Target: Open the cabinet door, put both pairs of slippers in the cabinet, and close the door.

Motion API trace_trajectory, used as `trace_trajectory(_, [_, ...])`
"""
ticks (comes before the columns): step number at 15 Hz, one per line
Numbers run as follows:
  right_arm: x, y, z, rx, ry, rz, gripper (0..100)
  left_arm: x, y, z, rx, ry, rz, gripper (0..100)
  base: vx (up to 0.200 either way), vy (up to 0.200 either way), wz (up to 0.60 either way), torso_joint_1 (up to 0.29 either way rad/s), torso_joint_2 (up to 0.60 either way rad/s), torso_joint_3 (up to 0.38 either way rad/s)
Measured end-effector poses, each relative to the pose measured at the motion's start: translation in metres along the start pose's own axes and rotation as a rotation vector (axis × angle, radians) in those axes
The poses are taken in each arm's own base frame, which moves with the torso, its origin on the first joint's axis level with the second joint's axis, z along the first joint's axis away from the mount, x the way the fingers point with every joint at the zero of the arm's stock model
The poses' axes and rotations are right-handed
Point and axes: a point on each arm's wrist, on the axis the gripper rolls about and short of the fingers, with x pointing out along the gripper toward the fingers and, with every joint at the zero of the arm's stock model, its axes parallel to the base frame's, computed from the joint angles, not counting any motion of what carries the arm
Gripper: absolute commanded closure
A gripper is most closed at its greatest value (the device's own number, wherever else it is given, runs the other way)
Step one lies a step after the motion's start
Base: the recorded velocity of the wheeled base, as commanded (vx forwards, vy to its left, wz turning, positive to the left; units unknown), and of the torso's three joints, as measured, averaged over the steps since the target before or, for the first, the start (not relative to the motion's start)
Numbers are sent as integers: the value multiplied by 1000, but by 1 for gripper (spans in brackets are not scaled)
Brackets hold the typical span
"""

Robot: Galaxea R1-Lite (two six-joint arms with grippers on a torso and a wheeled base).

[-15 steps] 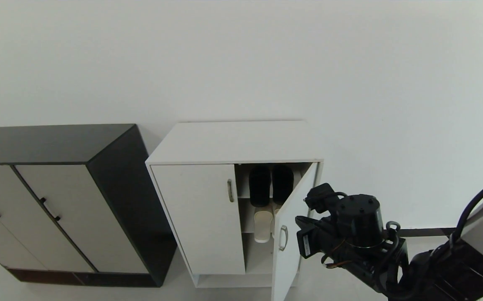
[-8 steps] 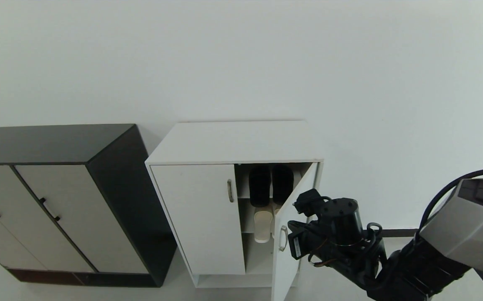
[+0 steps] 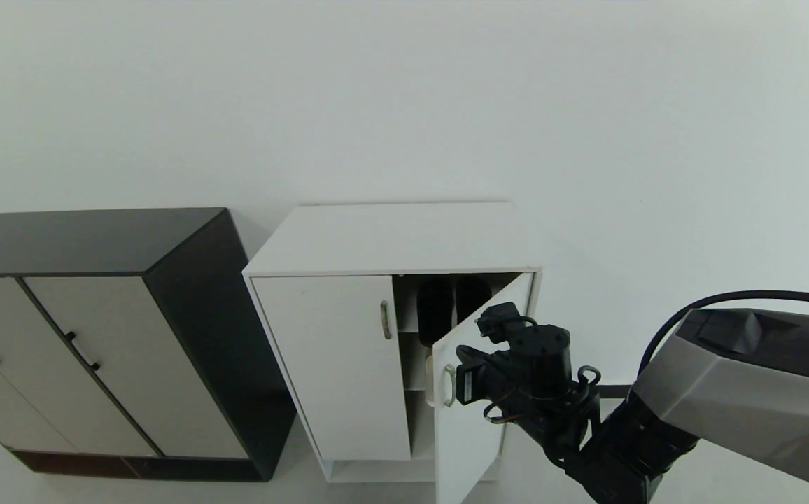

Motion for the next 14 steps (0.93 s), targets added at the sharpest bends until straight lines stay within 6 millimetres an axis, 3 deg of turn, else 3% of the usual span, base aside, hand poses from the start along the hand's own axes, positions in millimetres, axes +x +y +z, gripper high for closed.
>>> trace_trajectory(6, [-27, -7, -15, -2, 27, 243, 100, 0, 0, 0, 0, 0, 0, 100, 0, 0, 0, 0, 0, 0])
trace_trajectory(14, [-36, -16, -27, -38, 81, 264, 100, 0, 0, 0, 0, 0, 0, 100, 200, 0, 0, 2, 4, 1])
